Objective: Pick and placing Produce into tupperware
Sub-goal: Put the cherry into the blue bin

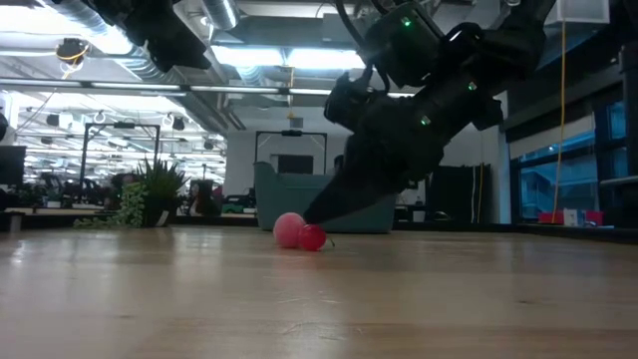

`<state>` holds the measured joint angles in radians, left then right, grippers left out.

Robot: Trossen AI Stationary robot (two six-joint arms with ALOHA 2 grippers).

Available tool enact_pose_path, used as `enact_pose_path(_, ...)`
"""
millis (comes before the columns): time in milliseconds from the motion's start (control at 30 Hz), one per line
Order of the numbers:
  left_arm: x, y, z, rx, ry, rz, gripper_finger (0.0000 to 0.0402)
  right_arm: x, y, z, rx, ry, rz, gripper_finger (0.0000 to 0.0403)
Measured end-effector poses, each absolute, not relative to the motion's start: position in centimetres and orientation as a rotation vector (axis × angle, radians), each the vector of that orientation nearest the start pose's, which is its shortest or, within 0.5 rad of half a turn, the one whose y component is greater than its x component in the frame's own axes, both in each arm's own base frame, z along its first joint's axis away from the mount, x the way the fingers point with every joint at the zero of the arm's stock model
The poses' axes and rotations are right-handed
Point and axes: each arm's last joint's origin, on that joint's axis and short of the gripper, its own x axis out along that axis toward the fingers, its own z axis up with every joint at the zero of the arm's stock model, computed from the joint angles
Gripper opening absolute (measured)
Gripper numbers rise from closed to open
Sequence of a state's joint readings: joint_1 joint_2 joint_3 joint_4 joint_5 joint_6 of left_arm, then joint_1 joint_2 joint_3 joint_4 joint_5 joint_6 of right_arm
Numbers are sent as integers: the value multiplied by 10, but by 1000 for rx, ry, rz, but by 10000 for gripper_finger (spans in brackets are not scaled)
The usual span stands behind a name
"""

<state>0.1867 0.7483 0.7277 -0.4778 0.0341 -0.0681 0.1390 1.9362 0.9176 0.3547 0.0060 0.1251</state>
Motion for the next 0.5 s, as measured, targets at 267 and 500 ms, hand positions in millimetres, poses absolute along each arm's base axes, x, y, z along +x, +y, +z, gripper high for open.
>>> enact_pose_path(267,155,28,292,-122,491,166,174,367,51,114,123,671,69,240)
enact_pose_path(500,155,28,292,-122,491,166,174,367,51,114,116,671,71,290)
